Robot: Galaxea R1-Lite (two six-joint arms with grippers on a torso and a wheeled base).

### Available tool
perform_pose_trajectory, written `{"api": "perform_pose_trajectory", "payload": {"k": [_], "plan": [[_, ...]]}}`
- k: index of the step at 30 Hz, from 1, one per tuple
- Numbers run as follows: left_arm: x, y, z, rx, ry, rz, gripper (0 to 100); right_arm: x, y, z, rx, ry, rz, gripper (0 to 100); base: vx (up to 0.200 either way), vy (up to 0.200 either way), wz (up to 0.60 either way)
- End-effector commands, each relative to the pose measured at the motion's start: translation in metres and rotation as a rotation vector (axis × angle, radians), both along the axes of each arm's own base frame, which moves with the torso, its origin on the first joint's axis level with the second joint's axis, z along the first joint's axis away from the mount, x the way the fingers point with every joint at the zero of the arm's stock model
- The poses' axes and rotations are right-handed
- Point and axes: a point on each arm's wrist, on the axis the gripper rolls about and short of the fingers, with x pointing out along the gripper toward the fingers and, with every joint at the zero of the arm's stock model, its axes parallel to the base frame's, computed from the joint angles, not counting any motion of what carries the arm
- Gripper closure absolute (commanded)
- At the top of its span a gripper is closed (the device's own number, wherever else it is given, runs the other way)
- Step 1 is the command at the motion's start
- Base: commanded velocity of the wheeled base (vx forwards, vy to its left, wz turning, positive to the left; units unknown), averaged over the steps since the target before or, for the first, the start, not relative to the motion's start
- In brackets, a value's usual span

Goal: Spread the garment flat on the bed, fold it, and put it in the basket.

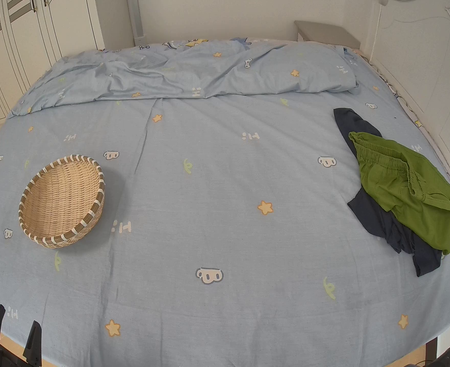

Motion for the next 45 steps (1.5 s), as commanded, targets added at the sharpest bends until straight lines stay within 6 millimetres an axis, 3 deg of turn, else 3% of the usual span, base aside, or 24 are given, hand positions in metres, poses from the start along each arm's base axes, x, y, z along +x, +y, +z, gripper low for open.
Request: {"api": "perform_pose_trajectory", "payload": {"k": [1,3,9,11,12,13,21,25,30,45], "plan": [[0.0,0.0,-0.005,0.0,0.001,0.001,0,0.091,0.003,0.064,-0.109,0.301,-0.019,0,0.0,0.0,0.0],[0.0,0.0,-0.005,0.0,0.001,0.001,0,0.113,0.002,0.067,-0.114,0.315,-0.044,0,0.0,0.0,0.0],[0.0,0.0,-0.005,0.0,0.001,0.001,0,0.21,-0.006,0.059,-0.205,0.491,-0.265,0,0.0,0.0,0.0],[0.0,0.0,-0.005,0.0,0.001,0.001,0,0.22,-0.005,0.057,-0.217,0.507,-0.285,0,0.0,0.0,0.0],[0.0,0.0,-0.005,0.0,0.001,0.001,0,0.248,0.0,0.049,-0.248,0.545,-0.319,0,0.0,0.0,0.0],[0.0,0.0,-0.005,0.0,0.001,0.001,0,0.26,0.002,0.045,-0.261,0.558,-0.335,0,0.0,0.0,0.0],[0.0,0.0,-0.005,0.0,0.001,0.001,0,0.329,0.005,0.013,-0.312,0.585,-0.469,0,0.0,0.0,0.0],[0.0,0.0,-0.005,0.0,0.001,0.001,0,0.347,0.006,-0.002,-0.34,0.602,-0.509,0,0.0,0.0,0.0],[0.0,0.0,-0.005,0.0,0.001,0.001,0,0.358,0.008,-0.002,-0.348,0.596,-0.513,0,0.0,0.0,0.0],[0.0,0.0,-0.005,0.0,0.001,0.001,0,0.36,0.009,0.002,-0.37,0.588,-0.53,0,0.0,0.0,0.0]]}}
